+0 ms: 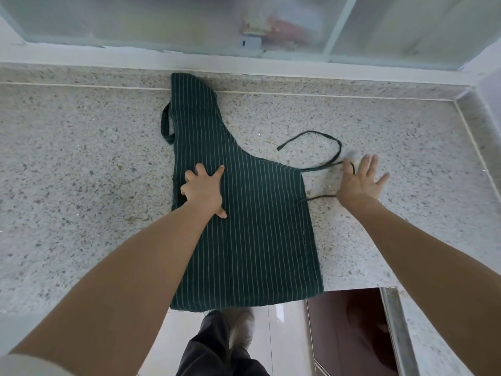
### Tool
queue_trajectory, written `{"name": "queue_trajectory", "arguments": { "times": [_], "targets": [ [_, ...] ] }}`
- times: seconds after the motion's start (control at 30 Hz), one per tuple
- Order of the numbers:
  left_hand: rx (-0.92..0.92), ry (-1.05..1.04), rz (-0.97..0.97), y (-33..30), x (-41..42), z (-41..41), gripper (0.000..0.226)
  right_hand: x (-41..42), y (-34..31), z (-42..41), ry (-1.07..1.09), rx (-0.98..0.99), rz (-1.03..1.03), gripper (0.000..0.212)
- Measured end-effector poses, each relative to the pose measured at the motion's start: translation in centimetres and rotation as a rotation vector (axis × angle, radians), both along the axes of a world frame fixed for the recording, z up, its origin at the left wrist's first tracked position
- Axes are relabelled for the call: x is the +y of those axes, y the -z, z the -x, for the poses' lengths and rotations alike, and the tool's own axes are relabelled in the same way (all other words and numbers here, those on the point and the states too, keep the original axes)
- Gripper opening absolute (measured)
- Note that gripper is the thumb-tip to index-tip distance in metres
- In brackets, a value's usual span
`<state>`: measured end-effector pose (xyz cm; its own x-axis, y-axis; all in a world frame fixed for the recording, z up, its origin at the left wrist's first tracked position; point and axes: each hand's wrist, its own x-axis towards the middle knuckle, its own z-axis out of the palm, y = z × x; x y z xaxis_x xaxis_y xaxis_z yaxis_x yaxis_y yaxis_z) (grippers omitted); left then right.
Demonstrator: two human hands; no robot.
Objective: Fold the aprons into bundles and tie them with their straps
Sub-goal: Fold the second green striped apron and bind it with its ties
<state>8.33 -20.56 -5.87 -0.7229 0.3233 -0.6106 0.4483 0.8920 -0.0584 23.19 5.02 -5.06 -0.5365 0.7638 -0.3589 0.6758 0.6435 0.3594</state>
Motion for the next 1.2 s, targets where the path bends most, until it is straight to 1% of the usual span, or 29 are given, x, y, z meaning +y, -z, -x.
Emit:
{"name": "queue_trajectory", "arguments": {
  "times": [0.07, 0.1, 0.17, 0.23, 0.3, 0.4, 0.47, 0.5, 0.57, 0.67, 0.73, 0.77, 0.83, 0.87, 0.93, 1.0, 1.1, 1.17, 1.2],
  "targets": [
    [0.008, -0.006, 0.022, -0.3, 0.3, -0.3, 0.126, 1.0, -0.9, -1.3, 0.012, 0.045, 0.016, 0.075],
    [0.009, -0.012, 0.031, -0.4, 0.4, -0.6, 0.125, 1.2, -1.1, -1.8, 0.007, 0.115, 0.08, 0.073],
    [0.022, -0.011, 0.027, -0.6, 0.8, -1.1, 0.118, 0.5, -1.3, -1.8, -0.013, 0.278, 0.289, 0.064],
    [0.047, 0.054, -0.023, -0.6, 1.5, -2.2, 0.104, -1.1, -1.1, -1.9, -0.043, 0.379, 0.463, 0.051],
    [0.038, 0.133, -0.073, -0.5, 2.1, -2.8, 0.095, -2.9, -0.4, -1.8, -0.047, 0.443, 0.594, 0.043],
    [-0.031, 0.138, -0.102, -0.3, 2.5, -2.9, 0.093, -4.8, 0.7, -1.7, -0.033, 0.462, 0.724, 0.039],
    [-0.035, 0.136, -0.103, -0.2, 2.6, -2.8, 0.094, -5.0, 1.2, -1.8, 0.007, 0.462, 0.698, 0.029],
    [-0.034, 0.14, -0.103, -0.1, 2.6, -2.8, 0.094, -4.9, 1.2, -2.0, 0.023, 0.437, 0.634, 0.026],
    [-0.023, 0.152, -0.123, -0.1, 2.4, -2.9, 0.092, -4.2, 1.0, -2.8, 0.055, 0.359, 0.459, 0.028],
    [0.008, 0.172, -0.174, -0.1, 1.7, -2.9, 0.084, -3.8, 0.1, -4.7, 0.087, 0.237, 0.231, 0.038],
    [0.026, 0.156, -0.236, -0.1, 1.0, -3.8, 0.077, -4.4, -0.4, -6.1, 0.051, 0.229, 0.182, 0.038],
    [0.048, 0.15, -0.275, 0.0, 0.6, -4.5, 0.074, -4.9, -0.5, -6.5, 0.043, 0.271, 0.229, 0.035],
    [0.105, 0.146, -0.357, 0.2, -0.3, -6.4, 0.066, -6.3, -0.5, -7.3, 0.069, 0.399, 0.417, 0.026],
    [0.123, 0.143, -0.392, 0.3, -0.8, -7.6, 0.062, -7.2, -0.4, -7.8, 0.104, 0.437, 0.516, 0.026],
    [0.135, 0.126, -0.439, 0.3, -1.8, -10.0, 0.056, -8.8, 0.4, -8.8, 0.204, 0.477, 0.666, 0.029],
    [0.115, 0.119, -0.459, 0.3, -2.7, -12.2, 0.054, -10.0, 1.5, -9.8, 0.294, 0.454, 0.722, 0.029],
    [-0.006, 0.116, -0.463, 0.7, -3.8, -14.5, 0.059, -11.0, 2.3, -10.8, 0.353, 0.428, 0.766, 0.025],
    [-0.148, 0.127, -0.446, 1.3, -4.3, -15.2, 0.065, -11.4, 2.4, -11.3, 0.398, 0.448, 0.826, 0.031],
    [-0.191, 0.136, -0.435, 1.6, -4.5, -15.4, 0.067, -11.6, 2.5, -11.5, 0.415, 0.466, 0.856, 0.034]
  ]
}}
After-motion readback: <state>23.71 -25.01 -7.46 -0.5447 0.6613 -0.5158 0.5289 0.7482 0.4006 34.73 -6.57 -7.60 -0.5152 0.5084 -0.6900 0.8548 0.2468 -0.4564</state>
